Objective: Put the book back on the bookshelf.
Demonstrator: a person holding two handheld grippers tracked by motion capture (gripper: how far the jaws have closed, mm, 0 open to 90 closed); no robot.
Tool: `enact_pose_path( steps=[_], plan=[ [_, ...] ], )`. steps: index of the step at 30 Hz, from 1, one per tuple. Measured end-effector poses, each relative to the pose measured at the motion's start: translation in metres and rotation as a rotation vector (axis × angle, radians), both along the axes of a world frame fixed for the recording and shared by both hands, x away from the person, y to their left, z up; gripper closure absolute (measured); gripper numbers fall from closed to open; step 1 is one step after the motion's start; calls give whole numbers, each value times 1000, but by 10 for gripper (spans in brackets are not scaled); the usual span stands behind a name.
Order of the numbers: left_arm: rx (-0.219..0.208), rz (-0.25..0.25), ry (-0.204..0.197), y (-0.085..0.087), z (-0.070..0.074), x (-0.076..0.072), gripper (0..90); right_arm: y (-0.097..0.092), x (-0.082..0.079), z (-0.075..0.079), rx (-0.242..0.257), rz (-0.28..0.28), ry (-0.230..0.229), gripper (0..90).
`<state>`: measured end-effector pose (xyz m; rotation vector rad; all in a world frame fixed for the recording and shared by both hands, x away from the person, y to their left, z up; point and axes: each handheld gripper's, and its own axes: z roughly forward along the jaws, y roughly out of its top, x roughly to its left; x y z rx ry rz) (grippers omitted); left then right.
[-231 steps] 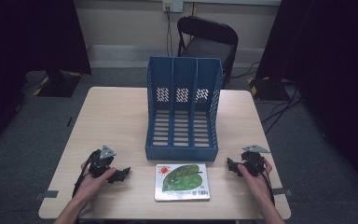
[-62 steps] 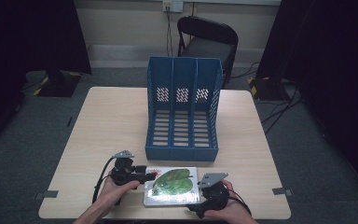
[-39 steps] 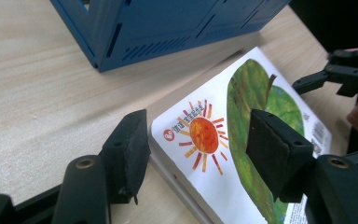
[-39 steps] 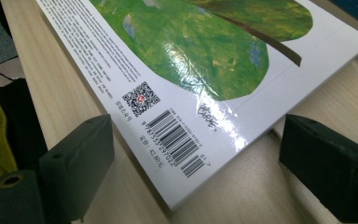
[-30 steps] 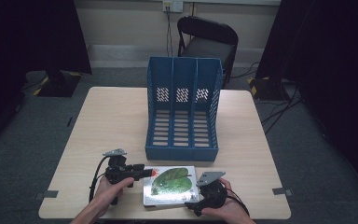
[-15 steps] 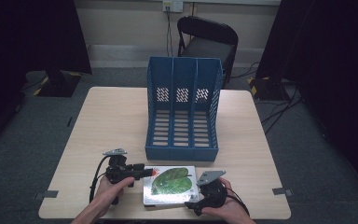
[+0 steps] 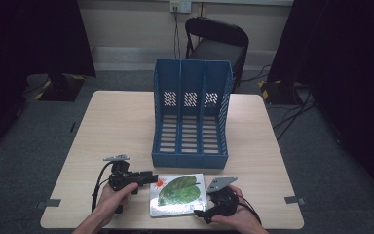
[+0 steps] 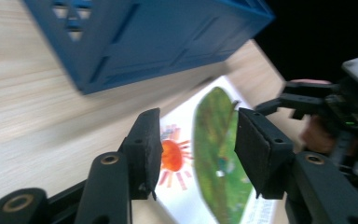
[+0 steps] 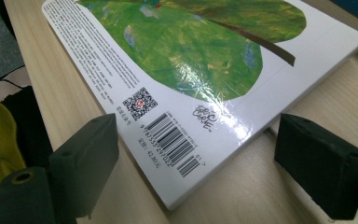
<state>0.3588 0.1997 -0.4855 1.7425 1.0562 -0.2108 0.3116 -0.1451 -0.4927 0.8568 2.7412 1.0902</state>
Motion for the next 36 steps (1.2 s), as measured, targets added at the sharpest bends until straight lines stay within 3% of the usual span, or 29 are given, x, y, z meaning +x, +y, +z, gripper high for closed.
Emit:
enact_pose_path(
  steps=[1,4,6,12,17,20,25,29,36],
  plan=[
    [26,23,-5,-1,-1,0,504,0,0,0,-3,1,-2,128],
    [39,63,11,4,-2,3,445,0,-1,0,-3,-1,-5,128],
    [45,69,21,6,-4,5,455,0,0,0,-3,0,-4,127],
    [112,45,50,1,-13,8,435,0,0,0,-5,0,-5,126],
    [106,26,52,-2,-13,6,462,0,0,0,-4,-1,-5,125],
    [63,38,66,2,-12,6,490,0,-1,0,-5,0,-7,124],
    [39,42,69,3,-12,6,477,1,-1,0,-6,-2,-8,118],
    [-29,50,74,8,-10,6,505,1,-1,-1,-7,-3,-9,103],
    [-81,62,97,9,-11,6,489,3,-2,-2,-13,-7,-22,85]
  ],
)
